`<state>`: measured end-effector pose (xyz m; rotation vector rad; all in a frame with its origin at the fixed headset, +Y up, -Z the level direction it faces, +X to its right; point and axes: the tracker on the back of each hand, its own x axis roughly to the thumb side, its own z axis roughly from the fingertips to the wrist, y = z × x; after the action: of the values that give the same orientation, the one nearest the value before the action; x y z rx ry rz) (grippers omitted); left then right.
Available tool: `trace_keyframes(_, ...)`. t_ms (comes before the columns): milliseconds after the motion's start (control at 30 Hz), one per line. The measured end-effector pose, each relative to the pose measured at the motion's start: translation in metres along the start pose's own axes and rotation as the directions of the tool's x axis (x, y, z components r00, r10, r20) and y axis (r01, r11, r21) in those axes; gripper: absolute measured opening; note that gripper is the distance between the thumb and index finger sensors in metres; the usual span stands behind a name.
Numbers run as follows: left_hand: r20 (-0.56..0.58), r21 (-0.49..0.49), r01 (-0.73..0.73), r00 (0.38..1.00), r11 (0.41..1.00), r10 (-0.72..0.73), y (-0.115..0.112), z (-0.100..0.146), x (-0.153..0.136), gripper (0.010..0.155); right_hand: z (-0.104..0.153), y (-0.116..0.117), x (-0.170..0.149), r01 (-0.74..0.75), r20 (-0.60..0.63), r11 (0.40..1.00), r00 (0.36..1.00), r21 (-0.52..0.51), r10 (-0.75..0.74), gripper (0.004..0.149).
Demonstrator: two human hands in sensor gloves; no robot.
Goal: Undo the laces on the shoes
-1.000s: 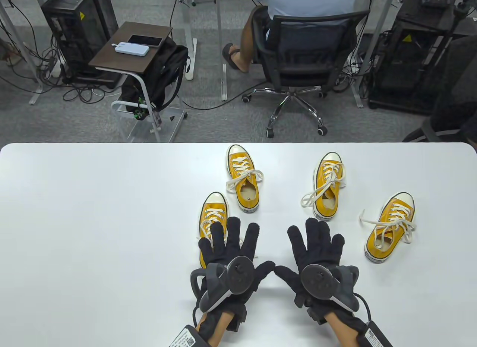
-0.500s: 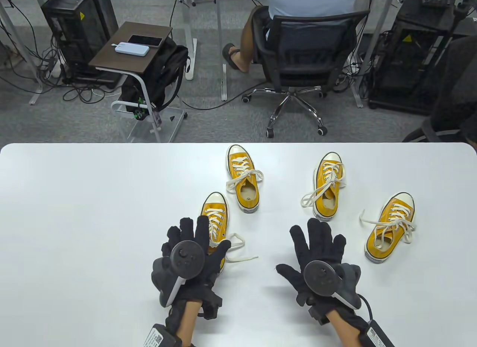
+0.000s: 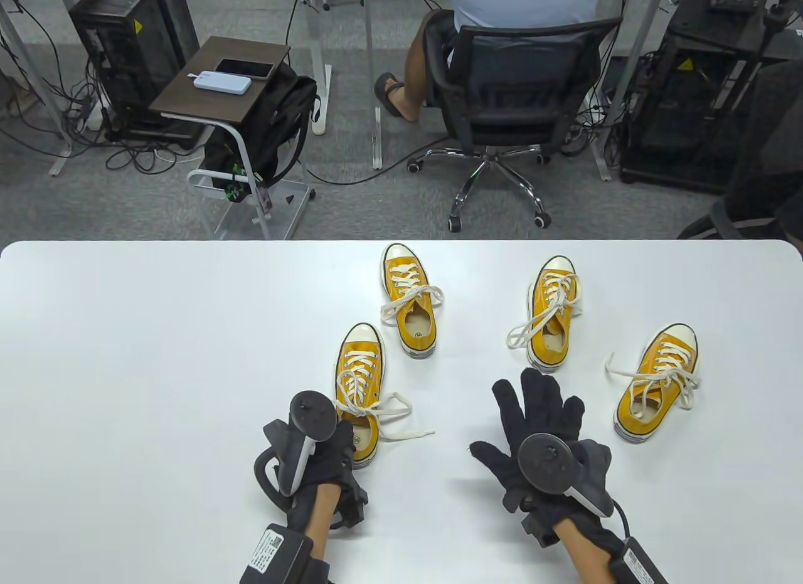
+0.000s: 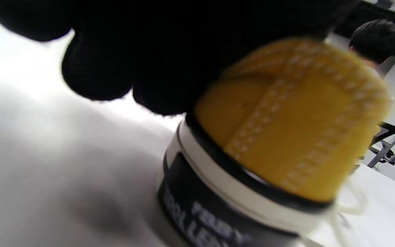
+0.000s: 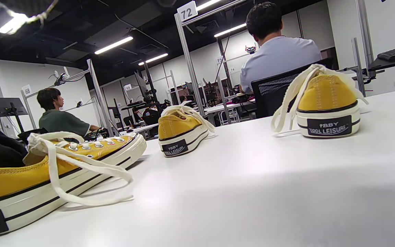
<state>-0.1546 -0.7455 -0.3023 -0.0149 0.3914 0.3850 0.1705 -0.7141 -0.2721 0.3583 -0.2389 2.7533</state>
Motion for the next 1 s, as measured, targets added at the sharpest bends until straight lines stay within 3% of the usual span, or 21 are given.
trace_keyframes(167, 0.057, 0.139, 0.04, 0.997, 0.989, -0.049, 0.004, 0.004, 0.008, 0.04, 0.0, -0.001, -0.001, 0.002, -0.007, 1.0, 1.0, -0.004, -0.002, 0.088)
trace_keyframes(367, 0.08, 0.137, -0.033, 0.997, 0.99, 0.022, 0.033, 0.022, 0.01, 0.04, 0.0, -0.007, -0.006, 0.017, -0.029, 0.999, 0.999, -0.027, -0.017, 0.087)
trace_keyframes(600, 0.226, 0.143, -0.186, 0.962, 0.972, 0.151, 0.06, 0.061, 0.033, 0.04, 0.001, -0.017, -0.018, 0.055, -0.076, 0.997, 0.995, -0.054, -0.059, 0.086)
trace_keyframes(800, 0.338, 0.022, -0.23, 0.918, 0.973, 0.209, 0.046, 0.085, 0.063, 0.04, 0.002, -0.03, -0.034, 0.104, -0.127, 0.989, 0.985, -0.1, -0.117, 0.084)
trace_keyframes(1000, 0.338, -0.043, -0.124, 0.932, 0.991, 0.131, 0.008, 0.093, 0.087, 0.04, 0.002, -0.032, -0.036, 0.123, -0.126, 0.988, 0.983, -0.09, -0.134, 0.084)
